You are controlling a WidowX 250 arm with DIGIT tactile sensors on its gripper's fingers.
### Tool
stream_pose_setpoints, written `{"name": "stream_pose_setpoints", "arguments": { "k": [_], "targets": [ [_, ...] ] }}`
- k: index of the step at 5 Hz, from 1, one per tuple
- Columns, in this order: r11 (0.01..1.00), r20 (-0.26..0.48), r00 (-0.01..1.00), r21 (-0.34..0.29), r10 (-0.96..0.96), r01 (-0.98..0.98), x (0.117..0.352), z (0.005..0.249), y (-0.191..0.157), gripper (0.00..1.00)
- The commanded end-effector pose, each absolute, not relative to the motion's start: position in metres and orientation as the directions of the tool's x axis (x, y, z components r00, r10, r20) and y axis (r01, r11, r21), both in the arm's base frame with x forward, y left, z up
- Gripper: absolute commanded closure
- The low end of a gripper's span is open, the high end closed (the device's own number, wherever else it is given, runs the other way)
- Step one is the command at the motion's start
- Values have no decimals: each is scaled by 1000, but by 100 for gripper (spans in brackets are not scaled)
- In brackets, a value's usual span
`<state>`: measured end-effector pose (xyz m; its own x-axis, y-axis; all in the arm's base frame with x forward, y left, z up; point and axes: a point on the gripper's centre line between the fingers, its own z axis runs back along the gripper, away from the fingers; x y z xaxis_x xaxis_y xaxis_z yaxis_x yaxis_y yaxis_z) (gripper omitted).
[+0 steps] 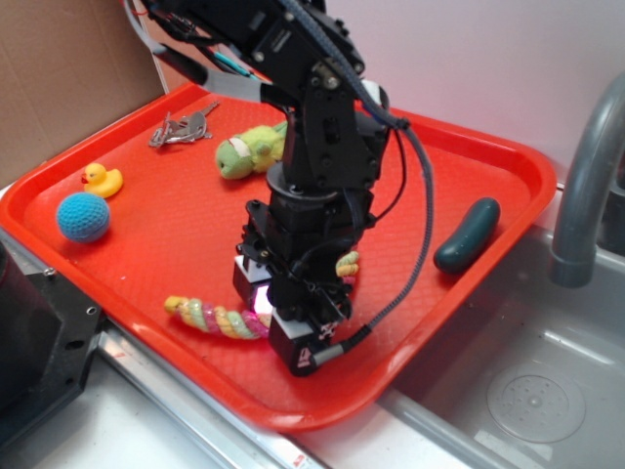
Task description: Grab the multicolored rope.
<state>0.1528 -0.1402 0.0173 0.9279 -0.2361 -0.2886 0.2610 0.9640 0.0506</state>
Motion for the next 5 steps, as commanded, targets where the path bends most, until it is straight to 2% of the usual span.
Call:
{"name": "stream_pose_setpoints", "arguments": {
  "k": [1, 2, 3, 4, 5],
  "targets": [
    [973, -248, 946, 45, -207, 225, 148, 49, -136, 100],
    [983, -174, 972, 71, -157, 171, 154, 98, -132, 100],
    [975, -101, 974, 76, -202, 210, 139, 149, -116, 100],
    [986, 31, 987, 52, -160, 158, 126, 195, -95, 100],
    [983, 46, 982, 36, -182, 181, 130, 245, -90, 100]
  ]
}}
